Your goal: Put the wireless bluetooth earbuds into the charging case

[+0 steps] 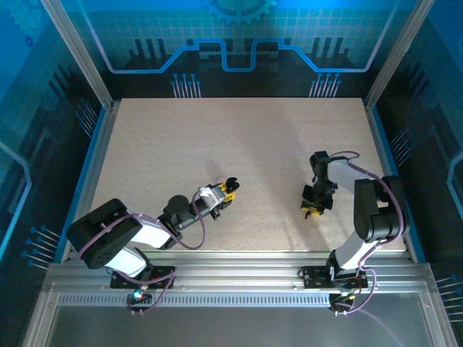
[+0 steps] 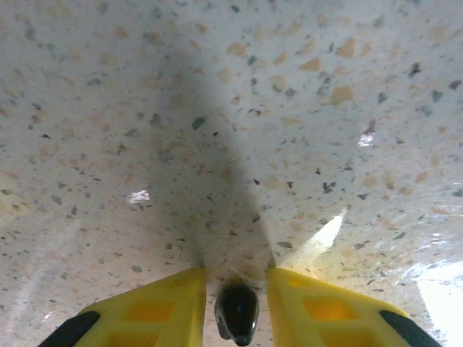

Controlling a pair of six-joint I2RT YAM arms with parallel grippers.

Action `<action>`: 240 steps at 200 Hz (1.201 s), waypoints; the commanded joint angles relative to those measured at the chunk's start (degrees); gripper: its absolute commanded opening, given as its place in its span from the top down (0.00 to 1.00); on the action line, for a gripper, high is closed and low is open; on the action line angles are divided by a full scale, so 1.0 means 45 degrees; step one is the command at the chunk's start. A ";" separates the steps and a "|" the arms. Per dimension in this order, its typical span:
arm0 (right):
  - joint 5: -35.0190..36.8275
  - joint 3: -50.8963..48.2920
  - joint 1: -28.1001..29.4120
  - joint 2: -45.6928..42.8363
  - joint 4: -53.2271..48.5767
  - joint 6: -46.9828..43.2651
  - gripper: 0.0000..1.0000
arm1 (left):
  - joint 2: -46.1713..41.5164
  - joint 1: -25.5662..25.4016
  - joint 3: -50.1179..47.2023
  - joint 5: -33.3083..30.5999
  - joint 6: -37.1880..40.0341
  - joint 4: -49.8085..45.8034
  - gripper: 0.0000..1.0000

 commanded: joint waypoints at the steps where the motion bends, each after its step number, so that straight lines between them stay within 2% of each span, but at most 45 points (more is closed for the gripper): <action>1: -0.0162 -0.0298 0.0043 -0.0249 -0.0436 0.0143 0.70 | 0.0013 0.0075 -0.0135 0.0116 -0.0022 0.0529 0.78; 92: -0.0141 -0.0669 0.0253 -0.0667 -0.0655 0.0260 0.80 | -0.0077 0.0088 -0.0152 0.0123 -0.0046 0.0531 0.78; 135: 0.0092 -0.0725 0.0370 -0.1446 -0.0503 0.0423 0.82 | 0.0048 0.0090 -0.0113 0.0099 -0.0107 0.0519 0.78; 182: -0.0207 -0.1325 0.0953 -0.3745 0.1025 0.1178 0.83 | 0.0584 0.0076 0.0274 0.0002 -0.0357 0.0539 0.78; 240: -0.0017 -0.1417 0.2978 -0.7062 0.4214 0.1615 0.81 | 0.1317 0.0089 0.1282 0.0135 -0.0812 0.0538 0.78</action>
